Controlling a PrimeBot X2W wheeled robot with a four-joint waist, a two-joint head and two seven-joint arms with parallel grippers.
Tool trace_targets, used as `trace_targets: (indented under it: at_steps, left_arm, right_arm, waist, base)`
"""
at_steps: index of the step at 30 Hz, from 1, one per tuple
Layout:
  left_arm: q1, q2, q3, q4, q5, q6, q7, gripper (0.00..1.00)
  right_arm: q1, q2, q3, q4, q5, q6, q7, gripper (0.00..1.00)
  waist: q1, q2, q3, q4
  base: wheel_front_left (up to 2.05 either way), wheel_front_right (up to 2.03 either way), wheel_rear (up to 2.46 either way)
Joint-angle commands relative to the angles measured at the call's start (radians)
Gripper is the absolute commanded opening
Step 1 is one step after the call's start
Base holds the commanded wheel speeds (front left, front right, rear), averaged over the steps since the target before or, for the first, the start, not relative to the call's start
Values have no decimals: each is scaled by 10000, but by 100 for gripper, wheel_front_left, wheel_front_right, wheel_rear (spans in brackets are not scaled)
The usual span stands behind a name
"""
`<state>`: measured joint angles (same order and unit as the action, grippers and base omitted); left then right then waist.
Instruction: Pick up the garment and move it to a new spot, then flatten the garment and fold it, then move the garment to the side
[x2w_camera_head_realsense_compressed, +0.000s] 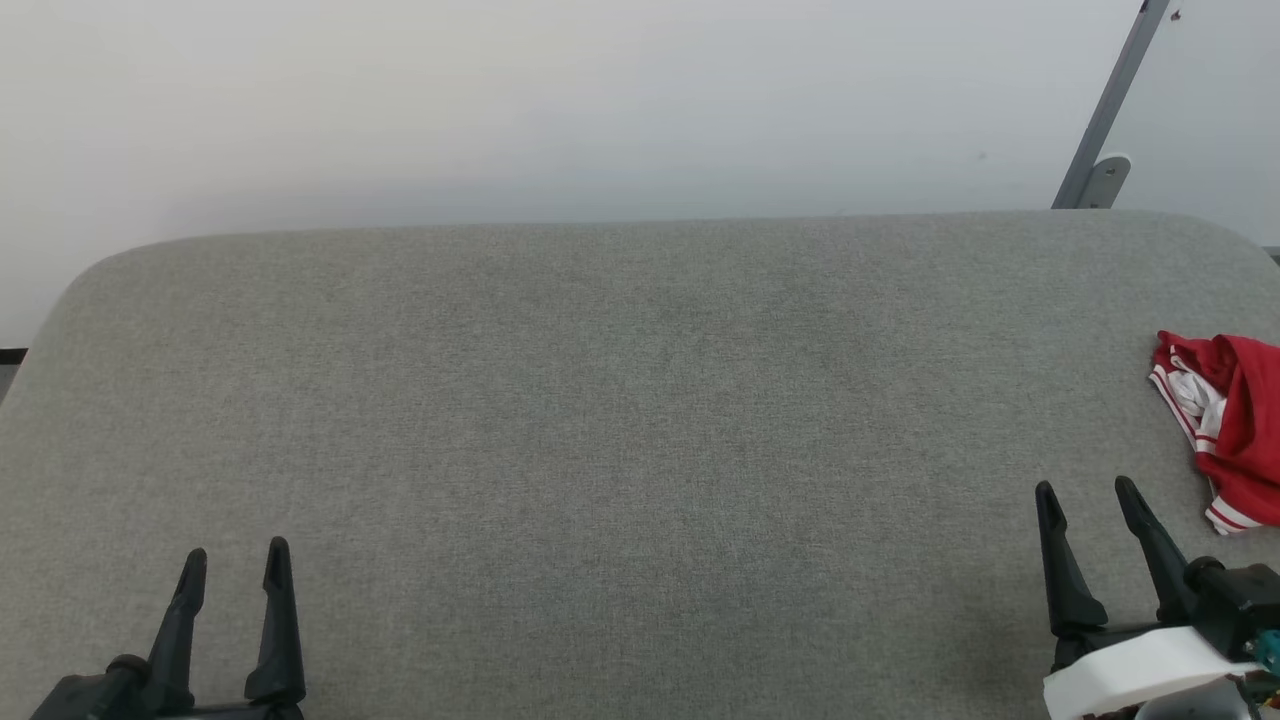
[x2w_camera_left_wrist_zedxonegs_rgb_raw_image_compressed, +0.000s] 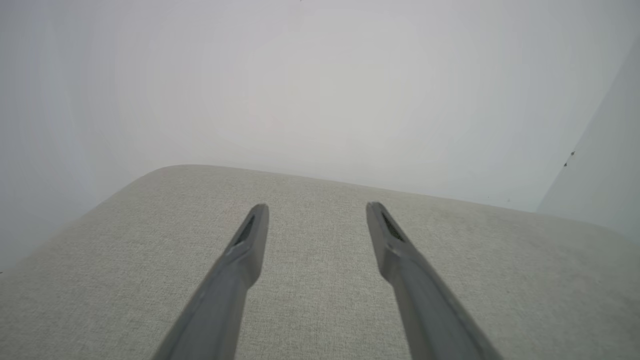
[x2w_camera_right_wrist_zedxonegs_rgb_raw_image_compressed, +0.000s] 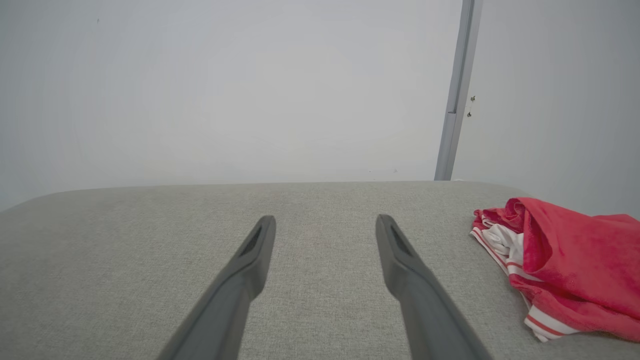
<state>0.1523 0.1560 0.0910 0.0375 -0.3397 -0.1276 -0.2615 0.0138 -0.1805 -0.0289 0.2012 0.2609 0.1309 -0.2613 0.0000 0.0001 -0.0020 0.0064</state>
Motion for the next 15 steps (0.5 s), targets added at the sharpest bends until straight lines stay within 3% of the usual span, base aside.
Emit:
trace_targets:
  at_steps: [1, 15]
  left_arm:
    - [145, -16, -27, 10, 49, -27, -44, 100]
    - [37, 28, -177, 141, 41, -27, -44, 100]
  right_arm:
    - [133, 57, -36, -60, -81, -3, -34, 100]
    - [253, 193, -93, -135, -252, -3, -34, 100]
  waist:
    - [0, -1, -12, 9]
    - [0, -1, -33, 25]
  base:
    - [0, 0, 0]
    - [0, 0, 0]
